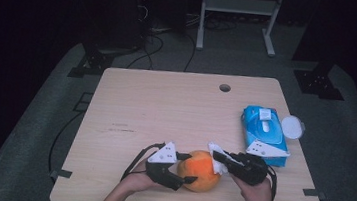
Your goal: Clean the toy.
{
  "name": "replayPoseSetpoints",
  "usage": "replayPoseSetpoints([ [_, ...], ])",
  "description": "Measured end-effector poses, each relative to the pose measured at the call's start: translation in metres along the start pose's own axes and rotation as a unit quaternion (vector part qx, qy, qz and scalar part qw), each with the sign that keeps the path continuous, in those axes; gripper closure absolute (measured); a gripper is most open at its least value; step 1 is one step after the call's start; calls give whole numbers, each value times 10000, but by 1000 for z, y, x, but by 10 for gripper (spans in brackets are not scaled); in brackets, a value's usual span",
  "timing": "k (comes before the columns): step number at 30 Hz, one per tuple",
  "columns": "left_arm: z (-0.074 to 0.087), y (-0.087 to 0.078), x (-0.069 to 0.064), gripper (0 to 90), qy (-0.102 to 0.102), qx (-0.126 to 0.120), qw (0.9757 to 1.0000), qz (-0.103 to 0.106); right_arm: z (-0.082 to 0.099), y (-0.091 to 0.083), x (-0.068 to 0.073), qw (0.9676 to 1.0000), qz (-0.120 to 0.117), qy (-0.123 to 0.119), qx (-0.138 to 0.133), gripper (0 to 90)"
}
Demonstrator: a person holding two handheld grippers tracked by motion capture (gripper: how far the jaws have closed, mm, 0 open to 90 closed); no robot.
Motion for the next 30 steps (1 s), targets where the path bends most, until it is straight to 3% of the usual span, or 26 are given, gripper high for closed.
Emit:
replayPoseSetpoints([
  [4, 0, 0, 0, 295, -10, 8, 10000, -20, 12, -2, -18, 9994, 186, 302, 33, 823],
  [7, 1, -2, 2, 295, -53, 7, 10000, -15, 15, -5, -22, 9988, 348, 321, 89, 823],
  [9, 1, -3, 5, 296, -162, -46, 9999, -10, 13, -8, -22, 9987, 304, 416, -19, 823],
  [13, 2, -5, 9, 297, -247, -69, 9997, -15, 4, -7, -8, 9996, 40, 200, -198, 822],
  [15, 1, -5, 11, 295, -297, -109, 9995, -31, 4, -6, -6, 9997, 20, 127, -185, 822],
  [19, 2, -6, 12, 293, -383, -154, 9991, -58, 16, -3, -19, 9993, 184, 318, 8, 822],
  [21, 2, -5, 11, 285, -402, -147, 9991, -60, 15, -3, -17, 9991, 94, 397, -85, 821],
  [22, 2, -4, 10, 284, -402, -156, 9991, -57, 10, -4, -11, 9995, 52, 276, -135, 822],
  [23, 2, 1, 7, 285, -386, -189, 9991, -18, 0, -4, 0, 9992, -177, 176, -310, 821],
  [25, 1, 3, 4, 286, -318, -161, 9994, 14, -4, -3, 5, 9992, -228, 77, -315, 821],
  [26, 0, 5, 1, 271, -226, -139, 9996, 51, -4, 1, 9, 9997, -180, -98, -164, 821],
  [30, 0, 5, 0, 203, -157, -176, 9997, 71, 5, 3, -2, 9999, -114, 82, -97, 819],
])
Point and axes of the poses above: each handheld gripper's, and its own axes: y roughly forward along the jaws, z roughly out of its underside, x roughly to its left, the point moved 4 cm from there along y, roughly forward along the jaws, and after that the axes turned 12 degrees about -y, right-handed, at the moved point
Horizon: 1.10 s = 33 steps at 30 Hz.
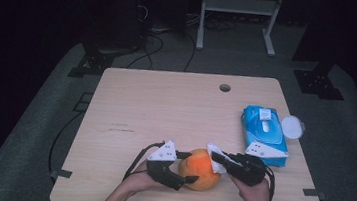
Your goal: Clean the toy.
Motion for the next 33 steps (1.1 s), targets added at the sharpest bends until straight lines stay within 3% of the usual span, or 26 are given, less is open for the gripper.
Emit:
replayPoseSetpoints([
  [2, 1, 2, 2, 152, -48, 94, 9999, -127, 1, -4, -7, 9999, 123, 81, 5, 820],
  [4, 4, 6, 2, 203, -13, 195, 9997, -162, 1, -4, -5, 9999, 95, 91, -13, 819],
  [5, 4, 6, 1, 203, 1, 156, 9997, -196, -1, -3, -2, 9999, 68, 78, -22, 819],
  [7, 2, 6, 0, 288, 70, 155, 9995, -268, -5, -1, 8, 10000, -50, 9, -62, 819],
  [10, -5, 0, -6, 381, 181, 106, 9994, -267, -16, 2, 27, 9988, -389, -168, -249, 819],
  [12, -9, -6, -7, 392, 203, 102, 9995, -220, -20, 3, 32, 9986, -357, -311, -252, 819],
  [13, -10, -9, -7, 393, 181, 83, 9996, -217, -20, 2, 30, 9988, -302, -288, -275, 819],
  [14, -11, -11, -7, 393, 170, 68, 9996, -231, -13, 2, 19, 9997, -107, -168, -160, 819],
  [15, -11, -12, -6, 393, 153, 59, 9996, -243, -13, 2, 19, 9997, -107, -168, -160, 819],
  [18, -10, -11, -4, 392, 80, 79, 9996, -246, -2, 4, 7, 9997, -51, 214, -68, 819],
  [20, -10, -8, -6, 394, 104, 96, 9996, -261, -8, 2, 14, 9999, -69, 84, -132, 819],
  [21, -10, -6, -7, 394, 139, 127, 9995, -262, -17, 2, 26, 9992, -241, -101, -295, 818],
  [22, -8, 1, -13, 394, 251, 194, 9992, -252, -20, 3, 32, 9988, -307, -239, -304, 818],
  [25, -7, 5, -17, 394, 328, 235, 9988, -265, -22, 7, 39, 9982, -345, -433, -245, 818],
  [29, -5, 7, -15, 354, 234, 84, 9995, -215, -12, 9, 26, 9986, 43, -518, 41, 819],
  [31, -4, 11, -14, 260, 210, -15, 9996, -195, -11, 7, 23, 9987, 137, -476, 72, 819],
  [32, -3, 14, -13, 191, 229, -12, 9994, -242, -14, 6, 28, 9983, 118, -564, 47, 819],
  [33, -3, 16, -13, 191, 184, -52, 9994, -281, -14, 6, 28, 9983, 118, -564, 47, 819],
])
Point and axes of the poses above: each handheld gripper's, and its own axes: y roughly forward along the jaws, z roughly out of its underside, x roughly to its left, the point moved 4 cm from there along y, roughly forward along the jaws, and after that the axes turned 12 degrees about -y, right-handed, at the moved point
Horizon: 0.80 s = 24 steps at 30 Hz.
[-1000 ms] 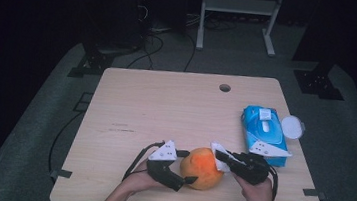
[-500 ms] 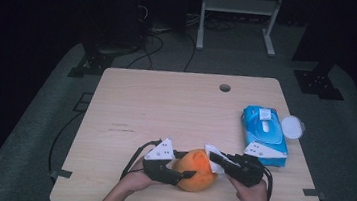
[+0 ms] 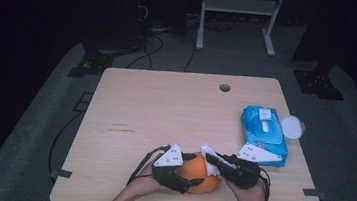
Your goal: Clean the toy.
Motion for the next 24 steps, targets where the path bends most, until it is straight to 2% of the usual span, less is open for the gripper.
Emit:
replayPoseSetpoints([
  [2, 0, 1, 0, 206, 0, -36, 10000, -70, -4, 1, 8, 9997, -196, -90, -75, 819],
  [3, -1, 0, 0, 258, 56, -32, 9999, -152, -5, 3, 13, 9995, -258, -177, -12, 819],
  [4, -2, -2, -1, 361, 101, -24, 9997, -215, -3, 8, 14, 9993, -164, -304, 104, 820],
  [5, -5, -4, -2, 361, 118, -8, 9996, -255, -3, 8, 14, 9993, -164, -304, 104, 820],
  [8, -12, -10, -4, 411, 130, -65, 9994, -309, -2, 3, 2, 9999, -10, -99, 15, 821],
  [9, -13, -11, -4, 411, 134, -53, 9993, -331, -2, 0, -2, 9999, 80, -85, 23, 821],
  [10, -13, -11, -4, 397, 147, -41, 9992, -363, 2, -2, -6, 9998, 167, 67, 38, 821],
  [11, -12, -9, -4, 397, 141, -23, 9992, -366, 2, -2, -6, 9998, 167, 67, 38, 821],
  [12, -11, -8, -4, 376, 124, -11, 9993, -364, 3, -1, -6, 9998, 95, 191, 4, 820],
  [13, -10, -6, -3, 304, 85, 22, 9994, -342, 3, 4, 1, 9999, 30, 30, 98, 819],
  [14, -9, -6, -2, 304, 48, 39, 9995, -316, 3, 4, 1, 9999, 30, 30, 98, 819],
  [15, -9, -6, -1, 257, 5, 50, 9996, -288, 3, 5, 4, 9999, 18, -28, 142, 820],
  [17, -8, -6, 6, 175, -216, 49, 9993, -289, 4, 6, 3, 9999, 11, -24, 141, 820],
  [18, -6, -7, 9, 141, -333, 75, 9991, -235, 7, 5, -3, 9998, 67, 18, 160, 820],
  [20, -4, -6, 11, 142, -422, 80, 9990, -149, 9, 4, -6, 9998, 89, 48, 182, 820],
  [21, -3, -5, 11, 159, -406, 100, 9990, -168, 13, 4, -12, 9996, 104, 189, 177, 820],
  [22, -3, -4, 10, 159, -382, 112, 9990, -205, 13, 4, -12, 9996, 104, 189, 177, 820],
  [24, -2, -2, 8, 229, -339, 68, 9987, -362, 12, 4, -12, 9994, 116, 274, 172, 820],
])
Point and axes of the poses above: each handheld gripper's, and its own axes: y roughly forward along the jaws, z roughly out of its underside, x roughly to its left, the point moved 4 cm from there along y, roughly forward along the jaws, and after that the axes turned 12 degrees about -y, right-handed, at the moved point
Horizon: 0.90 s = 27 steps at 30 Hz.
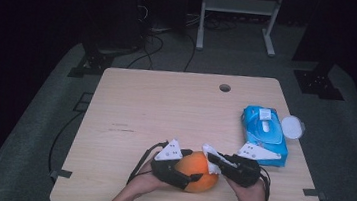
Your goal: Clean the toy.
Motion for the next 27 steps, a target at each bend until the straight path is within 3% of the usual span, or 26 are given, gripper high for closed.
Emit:
replayPoseSetpoints([
  [2, 0, 2, -4, 262, 54, -21, 10000, -71, -5, 0, 8, 9998, -149, 1, -96, 820],
  [4, -2, 2, -9, 263, 188, 66, 9998, -74, -9, 2, 19, 9994, -296, -173, -78, 820],
  [5, -3, -1, -9, 244, 184, 122, 9997, 38, -8, 7, 23, 9991, -270, -331, 41, 820],
  [6, -3, -1, -9, 231, 184, 122, 9997, 38, -8, 7, 23, 9991, -270, -331, 41, 820],
  [8, -3, -5, -6, 227, 33, 145, 9994, 304, -4, 7, 14, 9995, -263, -184, 19, 819],
  [11, -2, -8, -3, 216, 12, 99, 9989, 460, 2, 1, 1, 9999, -114, -27, 19, 819],
  [13, -2, -8, -1, 193, 8, 126, 9993, 353, 2, 1, 1, 9999, -87, -51, 29, 819],
  [15, 1, -5, 3, 159, -140, 161, 9993, 317, 2, 1, 0, 9999, -113, 41, 17, 819],
  [18, 6, -1, 1, 167, -83, 177, 9994, 288, -1, 2, 6, 9997, -218, 43, -27, 818],
  [21, 3, -4, -5, 322, 246, 138, 9995, 117, -5, 4, 17, 9993, -321, -176, -7, 818],
  [22, 0, -6, -5, 396, 320, 82, 9994, 58, -5, 3, 11, 9997, -218, -144, -30, 819],
  [23, -3, -9, -6, 396, 354, 2, 9994, 32, -5, 3, 11, 9997, -218, -144, -30, 819],
  [26, -6, -11, -7, 411, 382, -39, 9993, -26, 2, -3, -11, 9998, 28, 191, -81, 819],
  [27, -5, -9, -7, 411, 388, -37, 9992, -25, 2, -3, -11, 9998, 28, 191, -81, 819],
])
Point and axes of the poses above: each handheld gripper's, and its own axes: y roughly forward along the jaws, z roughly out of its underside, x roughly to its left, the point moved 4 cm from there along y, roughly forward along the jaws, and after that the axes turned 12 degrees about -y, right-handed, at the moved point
